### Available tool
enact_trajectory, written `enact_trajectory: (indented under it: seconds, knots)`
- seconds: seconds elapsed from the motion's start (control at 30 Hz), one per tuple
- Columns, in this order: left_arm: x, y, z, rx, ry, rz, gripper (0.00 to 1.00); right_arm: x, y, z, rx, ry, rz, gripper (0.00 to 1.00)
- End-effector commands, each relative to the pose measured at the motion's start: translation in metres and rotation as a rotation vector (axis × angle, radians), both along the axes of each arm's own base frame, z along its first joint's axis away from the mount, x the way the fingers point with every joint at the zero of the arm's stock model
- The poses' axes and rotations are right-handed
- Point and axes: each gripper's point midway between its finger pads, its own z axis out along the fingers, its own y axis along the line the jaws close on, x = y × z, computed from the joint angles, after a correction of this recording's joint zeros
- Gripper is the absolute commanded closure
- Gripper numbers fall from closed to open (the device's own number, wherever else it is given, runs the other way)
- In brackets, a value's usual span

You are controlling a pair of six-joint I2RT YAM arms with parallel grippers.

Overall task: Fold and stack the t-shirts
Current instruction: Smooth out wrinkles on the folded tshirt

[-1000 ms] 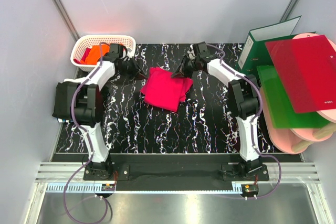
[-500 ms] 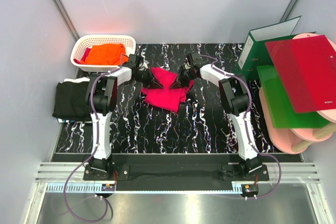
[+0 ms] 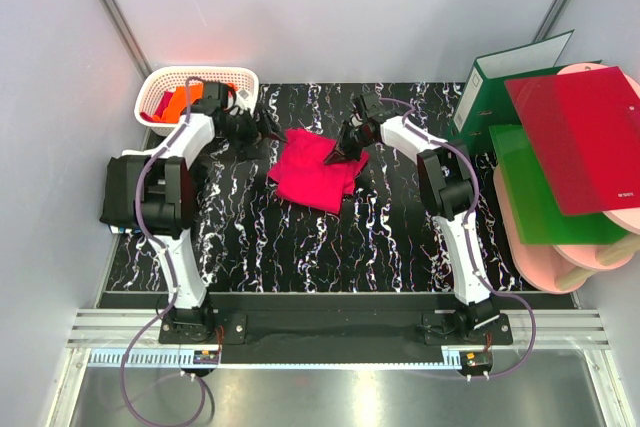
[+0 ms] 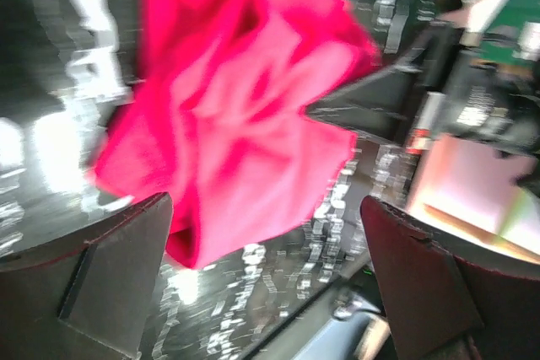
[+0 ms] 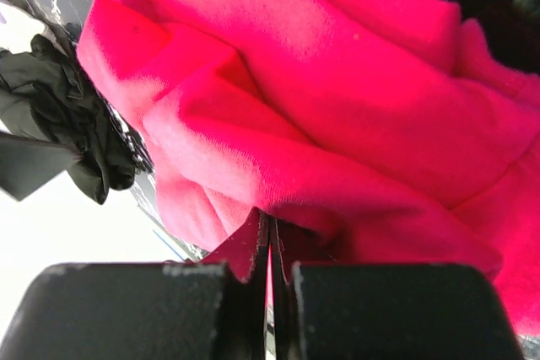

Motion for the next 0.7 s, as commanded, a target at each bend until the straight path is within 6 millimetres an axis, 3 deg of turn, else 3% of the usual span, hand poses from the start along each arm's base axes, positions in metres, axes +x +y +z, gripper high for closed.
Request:
enact_trajectory:
  seconds: [0.0,0.1,0.3,0.47,0.57,0.67]
  knots:
    - [-0.029,0.012,-0.064,0.142,0.188,-0.062,0.01,0.01,0.004,0.009,0.016,-0.031,0.012,1.0]
    - [-0.033,0.006,-0.087,0.123,0.256,-0.072,0.01,0.01,0.005,0.009,0.02,-0.035,0.019,1.0]
    - [-0.027,-0.013,-0.101,0.103,0.285,-0.098,0.01,0.008,0.003,0.012,0.023,-0.041,0.032,1.0]
    - [-0.023,-0.057,-0.105,0.074,0.284,-0.176,0.01,0.005,0.003,0.012,0.036,-0.033,0.042,1.0]
    - [-0.032,-0.083,-0.11,0.063,0.301,-0.234,0.01,0.003,0.004,0.013,0.043,-0.031,0.051,0.99]
    - [-0.044,-0.096,-0.115,0.08,0.3,-0.285,0.33,0.001,0.002,0.013,0.045,-0.026,0.056,0.99]
